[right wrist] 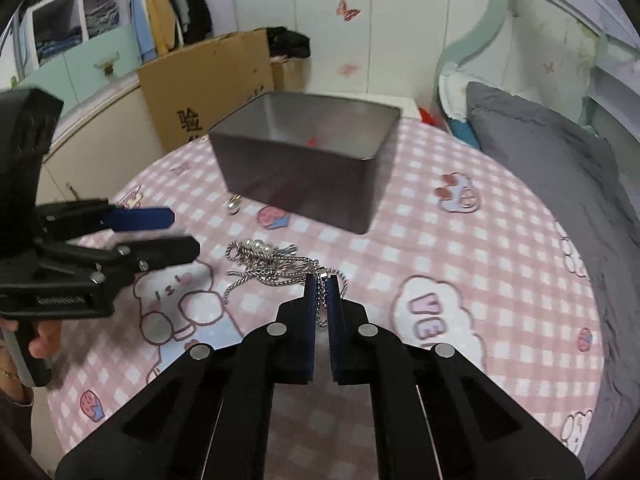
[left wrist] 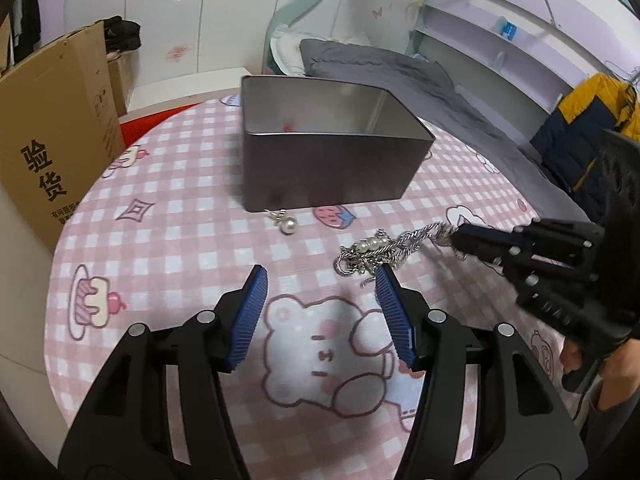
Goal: Organize jewelry
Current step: 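Grasp the pearl silver chain with the left tool while the right tool grasps another chain, then lift both silver chains and carry them over the grey box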
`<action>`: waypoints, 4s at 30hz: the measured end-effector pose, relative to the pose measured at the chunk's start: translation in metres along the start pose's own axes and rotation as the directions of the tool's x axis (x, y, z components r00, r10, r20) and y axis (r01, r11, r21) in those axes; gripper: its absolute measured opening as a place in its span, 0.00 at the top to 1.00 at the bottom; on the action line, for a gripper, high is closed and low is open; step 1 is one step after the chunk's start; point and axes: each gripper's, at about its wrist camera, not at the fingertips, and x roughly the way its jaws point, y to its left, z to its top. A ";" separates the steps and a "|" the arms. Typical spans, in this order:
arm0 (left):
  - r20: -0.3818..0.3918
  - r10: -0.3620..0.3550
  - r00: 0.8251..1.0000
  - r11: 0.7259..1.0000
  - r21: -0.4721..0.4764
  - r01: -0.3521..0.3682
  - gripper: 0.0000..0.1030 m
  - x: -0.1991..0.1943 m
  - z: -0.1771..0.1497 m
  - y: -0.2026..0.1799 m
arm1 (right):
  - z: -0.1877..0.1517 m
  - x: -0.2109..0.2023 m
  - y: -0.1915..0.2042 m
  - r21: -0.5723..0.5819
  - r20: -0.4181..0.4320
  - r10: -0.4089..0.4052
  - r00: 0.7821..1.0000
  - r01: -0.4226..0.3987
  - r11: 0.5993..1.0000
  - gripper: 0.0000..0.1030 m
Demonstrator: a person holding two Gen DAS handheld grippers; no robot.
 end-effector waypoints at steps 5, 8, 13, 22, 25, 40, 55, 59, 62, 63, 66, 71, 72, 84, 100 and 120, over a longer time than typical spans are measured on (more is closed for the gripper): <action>-0.010 -0.006 1.000 0.999 0.036 0.006 0.45 0.009 0.002 -0.013 | -0.003 -0.006 -0.017 0.050 0.017 -0.011 1.000 0.010 0.999 0.96; -0.006 0.019 1.000 0.999 0.036 -0.019 0.45 0.013 0.005 -0.015 | -0.006 -0.006 -0.024 0.066 0.012 -0.007 1.000 0.006 0.998 0.96; -0.009 0.004 1.000 0.999 0.035 -0.004 0.45 0.020 0.014 -0.020 | -0.011 -0.002 -0.026 0.069 -0.008 0.014 1.000 -0.013 0.998 0.96; -0.046 0.001 0.999 0.997 0.082 0.003 0.50 0.046 0.025 -0.038 | -0.015 0.004 -0.027 0.072 -0.017 0.043 0.999 -0.042 0.997 0.96; -0.057 0.000 0.998 0.995 0.100 0.005 0.69 0.054 0.024 -0.038 | -0.014 0.006 -0.027 0.072 -0.018 0.051 0.999 -0.050 0.996 0.96; 0.053 -0.089 0.995 0.994 0.069 0.085 0.76 -0.005 0.038 -0.033 | 0.024 -0.026 -0.011 0.031 0.086 0.055 0.995 -0.058 0.998 0.96; 0.164 -0.129 0.978 0.990 0.070 0.119 0.75 -0.065 0.088 -0.030 | 0.097 -0.097 0.012 -0.067 0.267 0.039 0.963 -0.022 0.998 1.00; 0.154 -0.117 0.981 0.992 0.065 0.108 0.75 -0.062 0.082 -0.025 | 0.088 -0.079 0.002 -0.023 0.189 0.063 0.980 -0.060 0.998 0.99; 0.130 -0.110 0.985 0.993 0.053 0.104 0.75 -0.053 0.073 -0.020 | 0.062 -0.042 -0.003 0.011 0.062 0.050 0.997 -0.051 0.999 0.80; 0.116 -0.104 0.988 0.994 0.046 0.099 0.75 -0.048 0.067 -0.018 | 0.054 -0.030 -0.004 0.027 0.031 0.046 0.998 -0.047 0.999 0.73; 0.085 -0.097 0.992 0.995 0.032 0.095 0.75 -0.037 0.058 -0.015 | 0.027 0.008 0.002 0.027 -0.063 0.050 0.997 -0.048 0.998 0.61; 0.048 -0.086 0.995 0.996 0.019 0.085 0.75 -0.025 0.049 -0.013 | 0.008 0.044 0.011 -0.004 -0.127 0.039 0.991 -0.040 0.999 0.61; 0.045 -0.087 0.995 0.996 0.017 0.086 0.75 -0.023 0.048 -0.013 | 0.007 0.046 0.014 -0.018 -0.122 0.033 0.992 -0.035 0.999 0.64; 0.101 -0.126 0.987 0.991 0.054 0.121 0.75 -0.044 0.067 -0.025 | 0.036 -0.011 0.010 -0.015 0.031 0.071 0.997 -0.070 0.997 0.96; 0.231 -0.119 0.966 0.991 0.095 0.099 0.75 -0.084 0.136 -0.028 | 0.134 -0.087 0.015 -0.102 0.253 0.078 0.964 -0.054 0.993 0.97; 0.058 -0.077 0.995 0.997 0.020 0.076 0.74 0.011 0.123 0.004 | 0.103 0.008 -0.016 0.015 0.072 0.095 0.993 -0.097 0.995 0.96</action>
